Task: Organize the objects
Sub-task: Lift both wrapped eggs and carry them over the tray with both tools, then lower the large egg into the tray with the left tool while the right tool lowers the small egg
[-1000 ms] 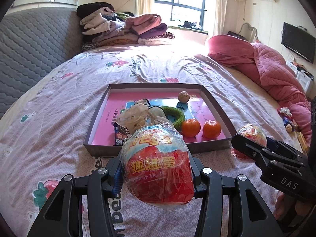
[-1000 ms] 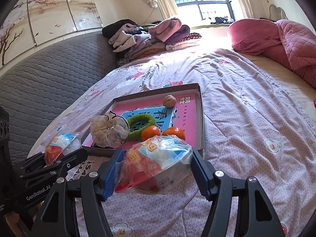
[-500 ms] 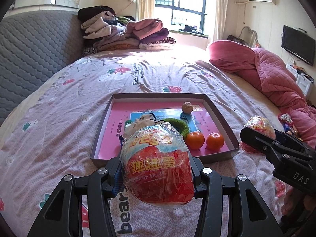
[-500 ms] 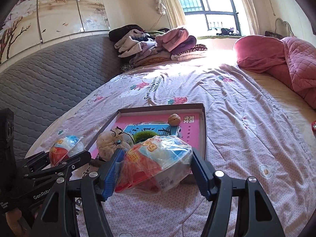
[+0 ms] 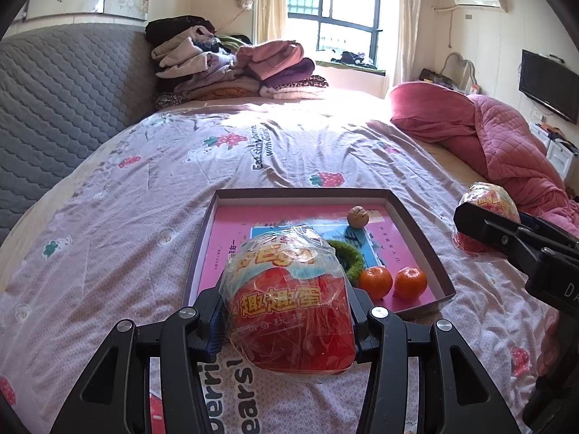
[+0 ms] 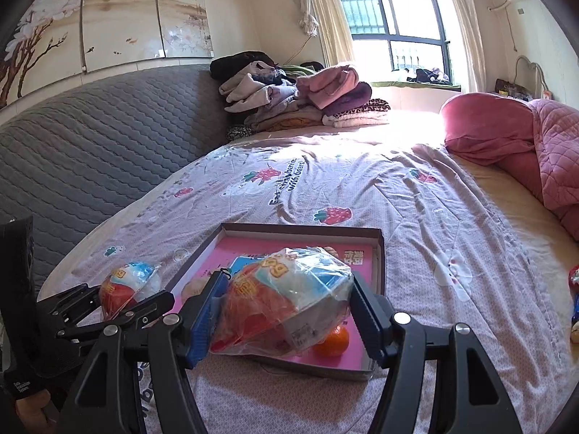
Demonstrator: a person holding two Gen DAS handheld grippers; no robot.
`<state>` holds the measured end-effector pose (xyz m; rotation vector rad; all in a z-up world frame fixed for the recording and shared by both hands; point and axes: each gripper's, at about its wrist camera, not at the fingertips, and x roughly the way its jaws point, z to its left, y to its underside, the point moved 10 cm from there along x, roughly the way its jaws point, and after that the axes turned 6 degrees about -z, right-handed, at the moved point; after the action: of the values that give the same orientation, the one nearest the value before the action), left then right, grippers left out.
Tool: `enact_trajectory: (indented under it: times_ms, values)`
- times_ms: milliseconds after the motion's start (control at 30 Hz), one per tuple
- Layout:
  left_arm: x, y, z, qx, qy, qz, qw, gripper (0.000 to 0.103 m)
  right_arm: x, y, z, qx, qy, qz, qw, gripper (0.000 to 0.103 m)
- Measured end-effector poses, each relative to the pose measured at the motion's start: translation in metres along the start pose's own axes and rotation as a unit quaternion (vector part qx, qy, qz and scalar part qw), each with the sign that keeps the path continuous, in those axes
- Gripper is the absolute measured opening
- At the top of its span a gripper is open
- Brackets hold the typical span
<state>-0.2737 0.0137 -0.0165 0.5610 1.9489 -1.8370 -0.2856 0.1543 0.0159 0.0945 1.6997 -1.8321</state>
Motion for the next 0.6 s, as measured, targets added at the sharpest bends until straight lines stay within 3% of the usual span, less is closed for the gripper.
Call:
enact_trajectory:
  times_ms: [600]
  values:
    - [0.042,-0.029,0.031,0.001,-0.025,0.004,0.9997,0.052,0.033,-0.014,-0.012,-0.015,0.011,0.002,1.0,0.066]
